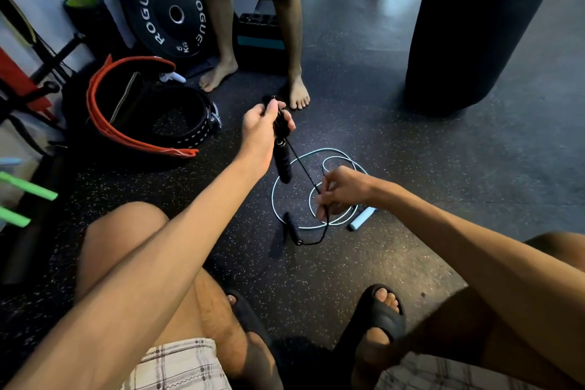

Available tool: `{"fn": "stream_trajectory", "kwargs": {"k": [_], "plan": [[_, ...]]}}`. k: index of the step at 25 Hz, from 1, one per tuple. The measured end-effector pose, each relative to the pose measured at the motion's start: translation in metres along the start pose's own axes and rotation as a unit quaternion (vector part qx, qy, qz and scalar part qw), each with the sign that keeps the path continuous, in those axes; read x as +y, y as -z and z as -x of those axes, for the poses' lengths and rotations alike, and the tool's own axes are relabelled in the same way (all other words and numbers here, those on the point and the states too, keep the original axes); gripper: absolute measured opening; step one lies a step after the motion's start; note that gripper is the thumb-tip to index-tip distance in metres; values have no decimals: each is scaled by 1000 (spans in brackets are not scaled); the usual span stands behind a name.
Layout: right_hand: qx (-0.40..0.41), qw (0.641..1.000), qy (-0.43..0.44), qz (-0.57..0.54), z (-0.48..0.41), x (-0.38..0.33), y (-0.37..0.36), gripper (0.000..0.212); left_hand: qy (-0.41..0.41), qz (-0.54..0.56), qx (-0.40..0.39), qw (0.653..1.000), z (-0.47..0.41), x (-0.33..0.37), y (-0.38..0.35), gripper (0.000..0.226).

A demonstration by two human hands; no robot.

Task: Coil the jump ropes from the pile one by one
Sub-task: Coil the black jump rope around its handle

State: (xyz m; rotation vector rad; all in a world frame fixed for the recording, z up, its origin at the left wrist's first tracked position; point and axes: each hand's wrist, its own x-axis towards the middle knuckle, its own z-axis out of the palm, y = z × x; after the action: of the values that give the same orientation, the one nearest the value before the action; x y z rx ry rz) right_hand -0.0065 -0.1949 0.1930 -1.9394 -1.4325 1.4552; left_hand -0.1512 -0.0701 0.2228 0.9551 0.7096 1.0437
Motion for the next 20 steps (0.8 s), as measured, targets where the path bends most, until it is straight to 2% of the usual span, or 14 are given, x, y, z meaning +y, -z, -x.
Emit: {"fn": "stream_trajectory", "kwargs": {"k": [2,4,10,13,17,20], "plan": [[11,999,35,-13,4,-6,1,12,-66,-157,17,985,0,-5,3,16],[21,996,84,-24,7,-14,6,11,-112,-278,7,954,-1,-7,6,16],[106,969,223,19,9,-28,18,20,-135,-448,-76,880,2,-8,9,20],[164,955,247,15,10,-33,21,24,-80,-481,-126,864,7,-9,4,20],[263,933,245,21,14,-38,21,27,44,-392,-219,892,9,-8,-1,46],[300,923,236,56,15,-40,21,28,94,-384,-247,885,17,-1,-6,52]]}}
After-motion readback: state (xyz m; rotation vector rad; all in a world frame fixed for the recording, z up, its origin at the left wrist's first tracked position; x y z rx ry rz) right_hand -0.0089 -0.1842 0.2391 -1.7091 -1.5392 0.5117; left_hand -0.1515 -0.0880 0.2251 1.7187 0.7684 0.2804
